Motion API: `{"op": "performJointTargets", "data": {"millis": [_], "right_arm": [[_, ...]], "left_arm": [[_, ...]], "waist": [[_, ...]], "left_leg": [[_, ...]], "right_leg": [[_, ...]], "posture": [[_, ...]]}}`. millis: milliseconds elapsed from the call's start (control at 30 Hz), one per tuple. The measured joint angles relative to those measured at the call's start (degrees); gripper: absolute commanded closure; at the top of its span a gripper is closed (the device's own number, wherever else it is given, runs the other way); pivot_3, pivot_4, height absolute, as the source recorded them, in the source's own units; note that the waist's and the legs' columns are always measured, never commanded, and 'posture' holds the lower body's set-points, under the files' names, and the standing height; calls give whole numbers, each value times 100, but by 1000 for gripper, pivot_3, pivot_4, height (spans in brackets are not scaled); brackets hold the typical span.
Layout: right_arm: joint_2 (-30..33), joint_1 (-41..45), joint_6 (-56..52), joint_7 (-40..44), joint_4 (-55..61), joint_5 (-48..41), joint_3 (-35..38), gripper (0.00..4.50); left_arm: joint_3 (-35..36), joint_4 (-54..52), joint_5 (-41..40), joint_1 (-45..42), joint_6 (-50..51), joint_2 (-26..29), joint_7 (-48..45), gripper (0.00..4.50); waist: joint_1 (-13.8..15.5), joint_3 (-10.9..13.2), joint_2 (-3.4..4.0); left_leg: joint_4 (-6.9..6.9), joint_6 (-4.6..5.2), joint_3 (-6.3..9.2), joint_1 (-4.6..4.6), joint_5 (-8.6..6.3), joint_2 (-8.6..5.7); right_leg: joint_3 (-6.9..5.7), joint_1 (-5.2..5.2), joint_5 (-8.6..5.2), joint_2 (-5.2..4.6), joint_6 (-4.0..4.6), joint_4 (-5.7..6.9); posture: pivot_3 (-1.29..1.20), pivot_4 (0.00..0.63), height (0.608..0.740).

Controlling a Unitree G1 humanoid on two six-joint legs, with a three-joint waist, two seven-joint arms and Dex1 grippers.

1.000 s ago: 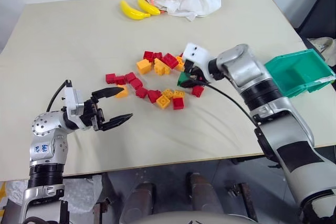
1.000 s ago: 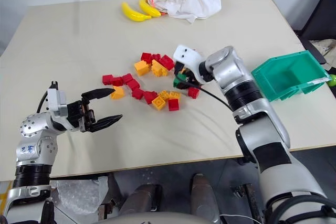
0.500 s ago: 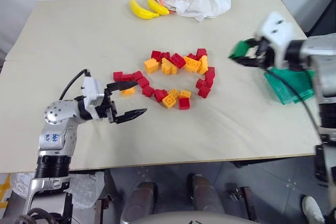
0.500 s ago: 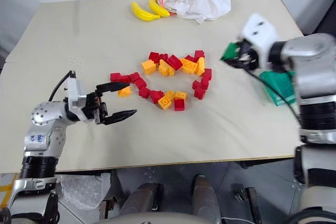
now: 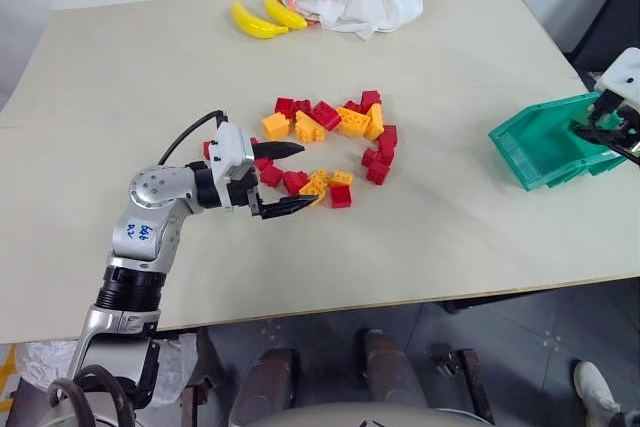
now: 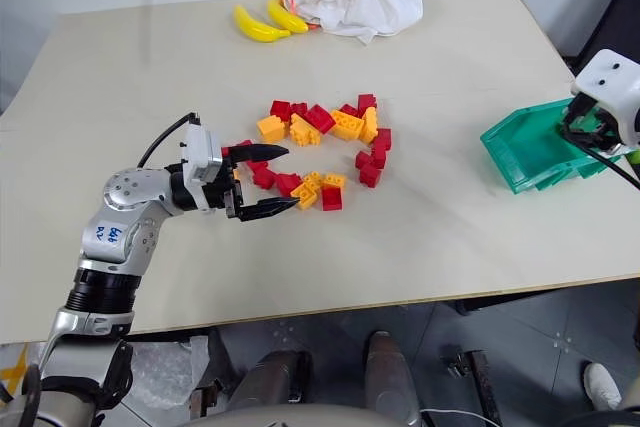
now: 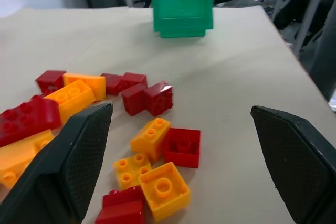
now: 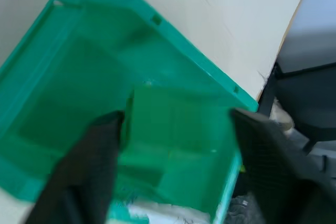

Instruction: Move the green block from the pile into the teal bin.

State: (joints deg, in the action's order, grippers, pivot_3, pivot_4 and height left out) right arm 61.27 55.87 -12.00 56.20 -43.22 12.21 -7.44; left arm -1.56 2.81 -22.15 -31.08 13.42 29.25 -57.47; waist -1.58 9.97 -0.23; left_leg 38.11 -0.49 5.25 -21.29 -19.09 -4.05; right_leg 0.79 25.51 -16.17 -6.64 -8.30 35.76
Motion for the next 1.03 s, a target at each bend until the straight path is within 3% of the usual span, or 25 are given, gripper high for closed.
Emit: {"op": "performJointTargets", "data": {"millis": [200,300,367,467,600,800,1033], "right_arm": [[-117,158,45,140,56,-103,29,28],[-294,-50,-245,515,792,-585,309,28],[-482,-374,-542,746,1484,-1018,486,28],[-928,-1587,-1008,1141,3089,-1988,787,28],[-1358,-2383,-1258,1238,3976,-2762,980,28],[-1543,-3198,-954,1312,4166,-3122,1100,28],[-1641,-3412,-601,1201,3846,-3189,1254,28]], "left_arm": [[308,-347,-139,148,691,95,437,0],[550,-479,-341,312,952,116,586,0],[759,-524,-398,444,967,136,690,0],[1353,-559,-629,980,1198,670,635,0],[1843,-461,-776,1489,1168,915,448,0],[2286,-394,-1017,2190,1115,1237,-116,0],[2960,-278,-1298,2679,1086,1341,-224,0]], "waist": [[19,2,3],[15,2,3],[8,2,3],[13,2,3],[47,4,7],[198,2,2],[138,2,3]], "left_leg": [[-1,1,3,-5,-1,18],[0,0,6,-4,-1,25],[2,-1,9,-4,-1,28],[2,-13,25,-6,-8,48],[15,-6,28,-9,-9,32],[23,-3,39,-6,-9,27],[14,-7,34,7,-10,40]], "right_leg": [[-2,1,2,-1,-3,-4],[-5,0,2,2,-3,-7],[-8,-1,2,3,-3,-4],[-23,-3,2,14,4,12],[-24,-9,3,0,2,10],[-31,-22,3,-3,3,-11],[-29,-26,4,6,9,-10]], "posture": [[0,150,740],[0,150,740],[0,150,740],[0,150,740],[0,150,740],[0,150,740],[0,150,740]]}}
